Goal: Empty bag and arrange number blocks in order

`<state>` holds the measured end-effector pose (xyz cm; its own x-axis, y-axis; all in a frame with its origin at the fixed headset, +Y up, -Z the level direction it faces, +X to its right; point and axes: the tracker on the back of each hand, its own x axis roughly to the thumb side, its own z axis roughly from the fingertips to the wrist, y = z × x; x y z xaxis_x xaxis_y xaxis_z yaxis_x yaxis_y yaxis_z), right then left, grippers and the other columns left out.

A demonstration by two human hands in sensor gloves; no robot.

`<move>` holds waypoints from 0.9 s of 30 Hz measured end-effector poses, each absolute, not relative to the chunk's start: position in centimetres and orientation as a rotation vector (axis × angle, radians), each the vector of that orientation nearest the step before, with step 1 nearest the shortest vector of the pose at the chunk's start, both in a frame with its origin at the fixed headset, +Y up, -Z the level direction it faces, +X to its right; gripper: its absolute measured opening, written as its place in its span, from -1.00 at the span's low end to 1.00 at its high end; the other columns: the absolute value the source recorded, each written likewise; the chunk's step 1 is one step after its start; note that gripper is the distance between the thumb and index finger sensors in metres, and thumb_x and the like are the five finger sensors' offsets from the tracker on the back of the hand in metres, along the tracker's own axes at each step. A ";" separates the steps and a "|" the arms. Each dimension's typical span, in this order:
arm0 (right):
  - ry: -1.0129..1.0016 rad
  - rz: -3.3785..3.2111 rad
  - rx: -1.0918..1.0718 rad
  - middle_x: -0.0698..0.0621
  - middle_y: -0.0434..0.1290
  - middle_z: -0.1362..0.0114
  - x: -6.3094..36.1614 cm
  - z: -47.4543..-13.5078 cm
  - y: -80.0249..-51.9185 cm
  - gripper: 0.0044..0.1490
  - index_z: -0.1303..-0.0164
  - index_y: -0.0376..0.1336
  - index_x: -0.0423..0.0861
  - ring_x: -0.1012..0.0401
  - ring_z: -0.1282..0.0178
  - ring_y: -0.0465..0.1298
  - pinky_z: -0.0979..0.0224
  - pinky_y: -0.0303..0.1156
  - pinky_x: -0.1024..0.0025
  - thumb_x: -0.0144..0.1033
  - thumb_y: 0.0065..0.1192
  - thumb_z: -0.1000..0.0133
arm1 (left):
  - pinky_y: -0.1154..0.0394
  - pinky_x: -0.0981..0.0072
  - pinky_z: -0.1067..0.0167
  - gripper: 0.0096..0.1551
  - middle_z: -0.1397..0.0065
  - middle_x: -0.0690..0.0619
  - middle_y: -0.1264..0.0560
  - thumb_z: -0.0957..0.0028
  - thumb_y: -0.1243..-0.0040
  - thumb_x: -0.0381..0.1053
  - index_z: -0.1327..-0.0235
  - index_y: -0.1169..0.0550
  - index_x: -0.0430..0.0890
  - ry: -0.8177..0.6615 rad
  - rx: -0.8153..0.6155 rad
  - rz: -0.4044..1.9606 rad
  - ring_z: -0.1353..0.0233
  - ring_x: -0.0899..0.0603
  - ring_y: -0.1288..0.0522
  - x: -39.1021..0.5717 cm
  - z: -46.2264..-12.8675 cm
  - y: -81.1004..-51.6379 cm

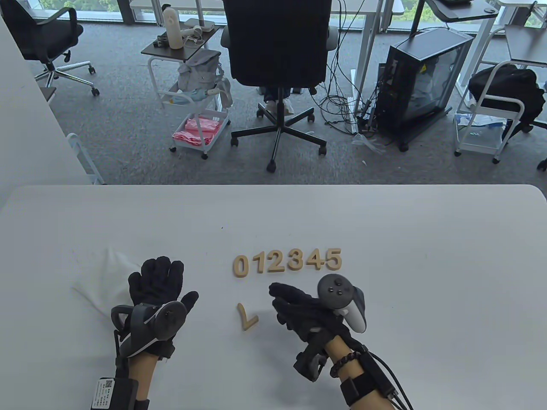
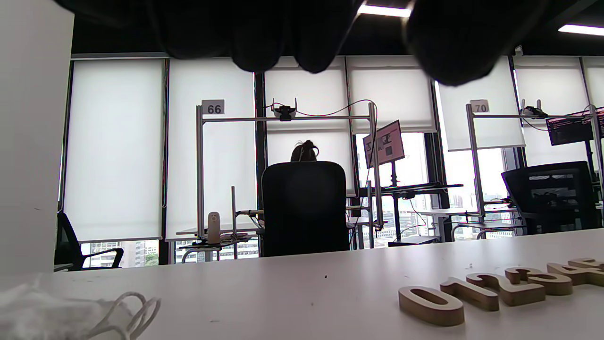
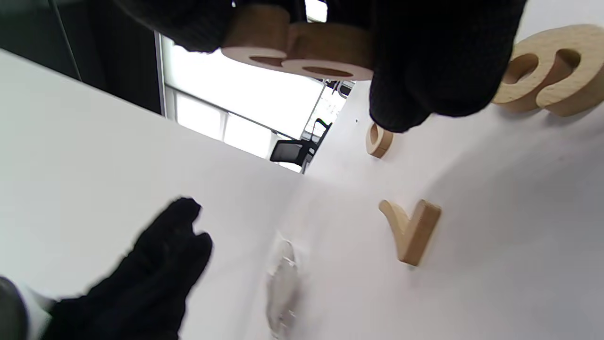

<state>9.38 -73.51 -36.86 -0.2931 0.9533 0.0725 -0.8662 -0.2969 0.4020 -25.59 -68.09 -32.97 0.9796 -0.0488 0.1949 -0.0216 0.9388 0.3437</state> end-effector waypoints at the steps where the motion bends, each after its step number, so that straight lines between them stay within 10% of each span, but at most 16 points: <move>1: 0.347 1.766 0.321 -0.31 0.21 -0.62 10.4 -37.1 -73.8 -0.31 -0.58 0.15 -0.04 -0.24 -0.23 0.57 -0.26 0.61 -0.05 0.02 0.03 -0.27 | -0.18 -0.63 -0.35 -0.08 -0.63 -0.39 -0.23 -0.05 -0.18 0.28 -0.57 -0.35 -0.22 -0.202 0.351 -0.015 -0.58 -0.60 -0.27 -25.6 -33.0 -68.1; 15: 0.376 1.277 0.135 -0.38 0.20 -0.61 16.1 -38.7 -76.6 -0.06 -0.68 0.04 -0.18 -0.13 -0.24 0.58 -0.28 0.62 0.06 0.19 -0.03 -0.23 | -0.18 -0.63 -0.35 -0.08 -0.63 -0.39 -0.23 -0.06 -0.17 0.28 -0.57 -0.34 -0.23 -0.189 0.340 -0.006 -0.58 -0.60 -0.27 -25.8 -33.1 -68.1; 27: 0.233 1.467 0.088 -0.27 0.39 -0.41 17.8 -38.6 -74.8 -0.18 -0.61 0.00 -0.41 0.05 -0.09 0.65 -0.14 0.69 0.21 -0.28 0.14 -0.27 | -0.18 -0.63 -0.35 -0.08 -0.63 -0.39 -0.23 -0.06 -0.17 0.28 -0.57 -0.35 -0.23 -0.184 0.346 -0.002 -0.58 -0.61 -0.27 -26.0 -33.1 -68.0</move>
<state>17.85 -74.80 -38.59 0.0863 0.9910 -0.1023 -0.9741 0.1055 0.2002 -25.97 -67.99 -33.11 0.9832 -0.0338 0.1792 -0.0291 0.9410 0.3372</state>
